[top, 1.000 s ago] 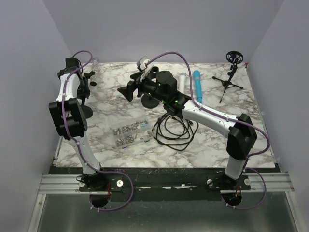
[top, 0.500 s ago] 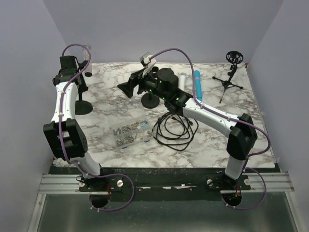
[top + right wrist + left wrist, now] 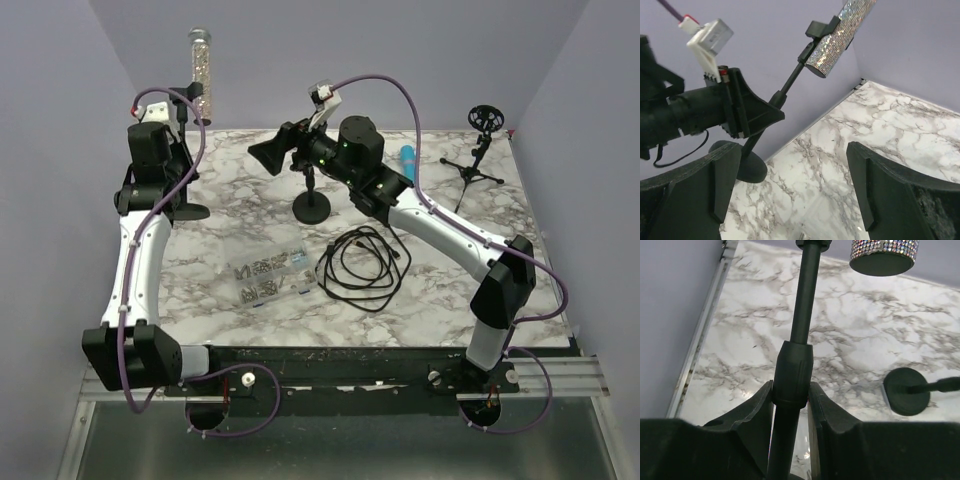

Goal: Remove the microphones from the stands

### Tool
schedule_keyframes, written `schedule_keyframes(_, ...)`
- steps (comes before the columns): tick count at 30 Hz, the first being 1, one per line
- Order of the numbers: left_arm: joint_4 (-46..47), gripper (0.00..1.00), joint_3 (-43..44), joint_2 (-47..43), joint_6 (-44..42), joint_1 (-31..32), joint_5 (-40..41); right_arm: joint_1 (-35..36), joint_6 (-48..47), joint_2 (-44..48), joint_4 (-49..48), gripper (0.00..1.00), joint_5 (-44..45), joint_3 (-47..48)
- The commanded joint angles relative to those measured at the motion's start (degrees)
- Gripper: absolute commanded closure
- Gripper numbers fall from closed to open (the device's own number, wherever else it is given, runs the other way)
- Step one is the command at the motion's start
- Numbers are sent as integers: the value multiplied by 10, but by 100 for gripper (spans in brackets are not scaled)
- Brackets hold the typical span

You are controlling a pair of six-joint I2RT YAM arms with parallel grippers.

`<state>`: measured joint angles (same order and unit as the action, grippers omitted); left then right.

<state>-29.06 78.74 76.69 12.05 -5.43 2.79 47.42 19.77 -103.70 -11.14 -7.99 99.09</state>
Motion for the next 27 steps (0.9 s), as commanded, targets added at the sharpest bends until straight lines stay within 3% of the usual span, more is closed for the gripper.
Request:
schedule_keyframes(1,139,100,-34,-86,-12,37,-68,-13,43,21,35,5,-31,31)
schedule_keyframes(10,235,100,-134,-182,6,122,-123,-35,97,41,78,3,-31,63)
schedule_keyframes(18,288,100,-203,-220,7,195,-137,-68,140,50,104,0,-17,87)
schedule_keyframes(27,325,100,-248,-238,15,241,-142,-104,160,71,110,5,0,66)
